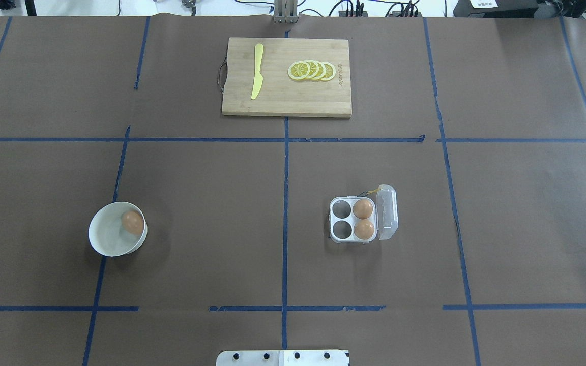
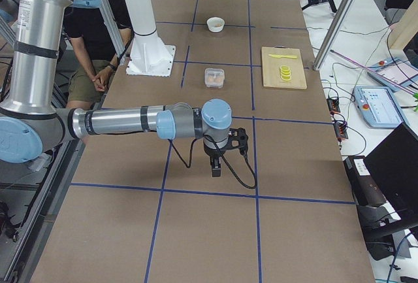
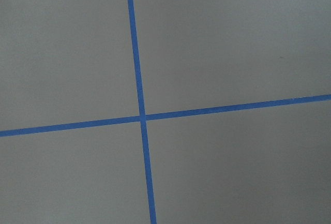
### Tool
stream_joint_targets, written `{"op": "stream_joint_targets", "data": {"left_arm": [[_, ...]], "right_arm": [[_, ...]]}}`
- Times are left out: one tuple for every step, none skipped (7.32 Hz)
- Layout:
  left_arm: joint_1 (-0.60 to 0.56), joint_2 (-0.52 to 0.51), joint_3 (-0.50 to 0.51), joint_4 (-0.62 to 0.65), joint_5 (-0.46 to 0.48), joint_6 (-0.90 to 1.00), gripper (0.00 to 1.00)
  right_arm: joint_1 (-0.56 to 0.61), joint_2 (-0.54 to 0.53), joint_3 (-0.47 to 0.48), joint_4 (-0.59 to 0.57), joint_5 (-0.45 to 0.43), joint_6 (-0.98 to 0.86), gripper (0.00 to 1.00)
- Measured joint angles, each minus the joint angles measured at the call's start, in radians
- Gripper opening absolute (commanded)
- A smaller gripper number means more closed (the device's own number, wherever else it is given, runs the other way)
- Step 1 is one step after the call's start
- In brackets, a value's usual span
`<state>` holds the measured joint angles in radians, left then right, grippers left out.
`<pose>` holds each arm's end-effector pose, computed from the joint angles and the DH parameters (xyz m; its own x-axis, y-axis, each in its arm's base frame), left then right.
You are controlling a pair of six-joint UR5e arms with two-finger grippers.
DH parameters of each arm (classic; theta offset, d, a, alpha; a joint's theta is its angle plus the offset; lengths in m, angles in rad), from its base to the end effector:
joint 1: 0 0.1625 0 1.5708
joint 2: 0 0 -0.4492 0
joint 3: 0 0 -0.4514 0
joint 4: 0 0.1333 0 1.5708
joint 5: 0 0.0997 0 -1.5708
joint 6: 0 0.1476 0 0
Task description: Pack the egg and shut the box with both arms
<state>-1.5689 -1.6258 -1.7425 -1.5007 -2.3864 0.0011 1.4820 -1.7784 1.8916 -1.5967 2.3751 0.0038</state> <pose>-0.0247 -0.5789 0.5939 0.6852 0.1160 -0.7191 -0.0026 0.9876 0.1568 -0.0143 -0.4647 0.6444 0.6856 -0.1203 0.7179 0.0857 0.9927 0.0845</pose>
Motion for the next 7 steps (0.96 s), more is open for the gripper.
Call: {"op": "stream_joint_targets", "data": {"left_arm": [[0.000,0.002,-0.005,0.000,-0.001,-0.001,1.00],[0.000,0.008,-0.011,-0.001,-0.003,0.000,1.00],[-0.001,0.013,-0.014,-0.001,-0.004,0.001,1.00],[-0.001,0.017,-0.015,-0.002,-0.005,0.002,1.00],[-0.003,0.019,-0.019,-0.001,-0.013,0.001,1.00],[-0.003,0.019,-0.023,0.000,-0.029,0.001,1.00],[-0.001,0.018,-0.027,-0.002,-0.041,0.002,1.00]], "right_arm": [[0.003,0.000,0.004,-0.013,0.000,-0.009,1.00],[0.005,-0.002,0.007,-0.015,-0.002,-0.010,1.00],[0.005,-0.005,0.012,-0.012,-0.004,-0.005,1.00],[0.006,-0.006,0.017,-0.010,-0.003,-0.001,1.00],[0.006,-0.007,0.024,-0.005,0.003,0.001,1.00],[0.006,-0.008,0.032,0.003,0.009,0.002,1.00],[0.005,-0.008,0.039,0.009,0.013,0.003,1.00]]}}
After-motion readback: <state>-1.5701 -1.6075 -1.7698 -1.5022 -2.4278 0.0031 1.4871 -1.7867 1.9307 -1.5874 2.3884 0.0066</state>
